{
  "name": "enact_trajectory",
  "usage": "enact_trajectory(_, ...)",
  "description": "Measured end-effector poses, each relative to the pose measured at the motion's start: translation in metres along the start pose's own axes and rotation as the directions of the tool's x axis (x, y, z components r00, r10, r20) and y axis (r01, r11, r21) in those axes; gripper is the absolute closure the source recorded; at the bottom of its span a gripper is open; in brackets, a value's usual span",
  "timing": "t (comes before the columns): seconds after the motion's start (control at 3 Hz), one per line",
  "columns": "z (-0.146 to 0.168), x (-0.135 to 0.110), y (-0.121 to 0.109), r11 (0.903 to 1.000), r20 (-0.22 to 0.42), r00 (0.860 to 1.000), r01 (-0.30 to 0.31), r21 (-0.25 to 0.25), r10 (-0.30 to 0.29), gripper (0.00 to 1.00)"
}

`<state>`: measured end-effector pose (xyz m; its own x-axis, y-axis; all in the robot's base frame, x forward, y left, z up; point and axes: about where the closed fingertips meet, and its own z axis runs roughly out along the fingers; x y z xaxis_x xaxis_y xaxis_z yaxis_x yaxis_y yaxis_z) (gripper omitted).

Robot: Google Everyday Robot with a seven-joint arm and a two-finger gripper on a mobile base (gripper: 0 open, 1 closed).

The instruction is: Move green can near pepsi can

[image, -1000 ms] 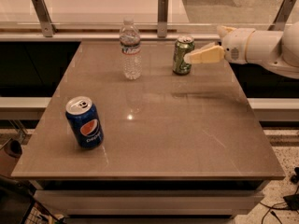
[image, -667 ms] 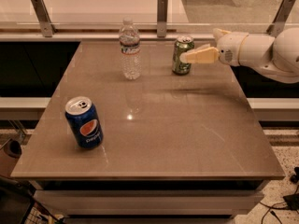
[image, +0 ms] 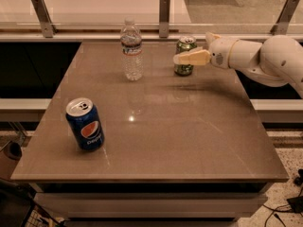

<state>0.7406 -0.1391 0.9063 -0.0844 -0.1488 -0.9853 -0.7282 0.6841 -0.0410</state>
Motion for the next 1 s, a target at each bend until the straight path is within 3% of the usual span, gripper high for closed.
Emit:
enact_trajectory(0.33,0.0023,0.0001,0.0018,1.0000,0.000,1.000,0.000,-0.004,0.000,0.16)
enact_trajectory(1.0,0.0073,0.0000,0.0057,0.9999,0.000,1.000,-0.001,-0.013,0.001,0.64)
